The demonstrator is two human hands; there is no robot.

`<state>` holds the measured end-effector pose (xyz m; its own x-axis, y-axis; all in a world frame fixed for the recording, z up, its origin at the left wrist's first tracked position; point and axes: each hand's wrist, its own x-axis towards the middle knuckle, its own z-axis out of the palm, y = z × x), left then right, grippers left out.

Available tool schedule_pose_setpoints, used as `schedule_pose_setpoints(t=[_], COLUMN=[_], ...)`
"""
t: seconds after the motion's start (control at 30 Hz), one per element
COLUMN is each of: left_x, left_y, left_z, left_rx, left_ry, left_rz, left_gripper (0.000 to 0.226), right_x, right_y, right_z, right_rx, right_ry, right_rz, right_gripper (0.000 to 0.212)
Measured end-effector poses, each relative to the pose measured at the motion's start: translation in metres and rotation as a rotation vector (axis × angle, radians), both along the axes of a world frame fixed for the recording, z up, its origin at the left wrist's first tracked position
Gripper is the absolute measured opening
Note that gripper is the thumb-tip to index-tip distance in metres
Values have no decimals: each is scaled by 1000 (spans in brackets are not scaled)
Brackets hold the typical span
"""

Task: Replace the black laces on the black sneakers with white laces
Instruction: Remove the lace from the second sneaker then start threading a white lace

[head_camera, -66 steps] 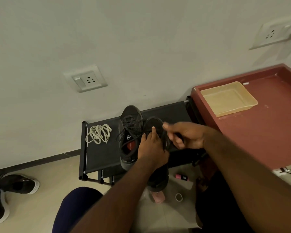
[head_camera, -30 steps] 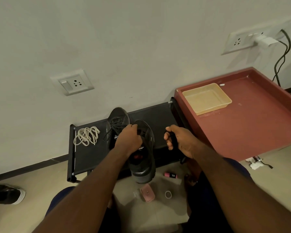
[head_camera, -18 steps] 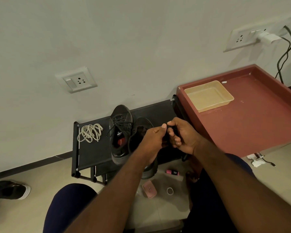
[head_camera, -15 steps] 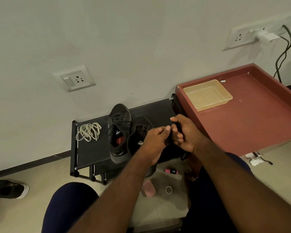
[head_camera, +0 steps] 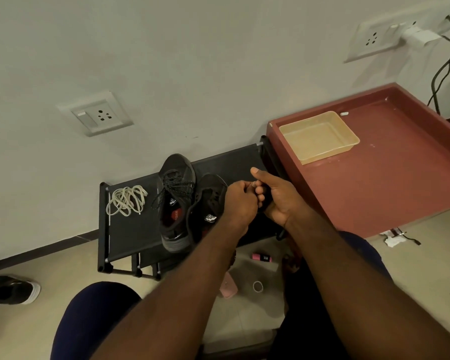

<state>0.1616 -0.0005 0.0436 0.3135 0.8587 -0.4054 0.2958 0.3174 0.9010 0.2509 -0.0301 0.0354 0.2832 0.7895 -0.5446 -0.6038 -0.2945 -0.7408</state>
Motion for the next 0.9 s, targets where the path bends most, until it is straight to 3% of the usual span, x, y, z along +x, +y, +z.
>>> schedule_pose_setpoints(t=[0.13,0.3,0.6,0.7,0.77,0.9], left_x=[9,16,25,18,13,11], left_y=[18,43,58,66,74,82], left_z=[-7,-16,-26,-27,-26,-28], left_rx=[30,-22,-80,-36,35,110], left_ry=[28,-35,-68,-76,-16,61], left_rz=[-87,-208,-281,-227,-192,-131], left_gripper=[33,42,39,25,22,20], right_x=[16,28,31,38,43,42], right_y=[6,15,24,23,24,30], right_z=[0,-1,-9,-14,-17,-22], right_rx=[28,28,26,53,36,-21], right_ry=[151,206,196,233,151,-226], right_rz=[-18,-11,-119,-233,-230,56], right_gripper=[30,34,37,39,37,33])
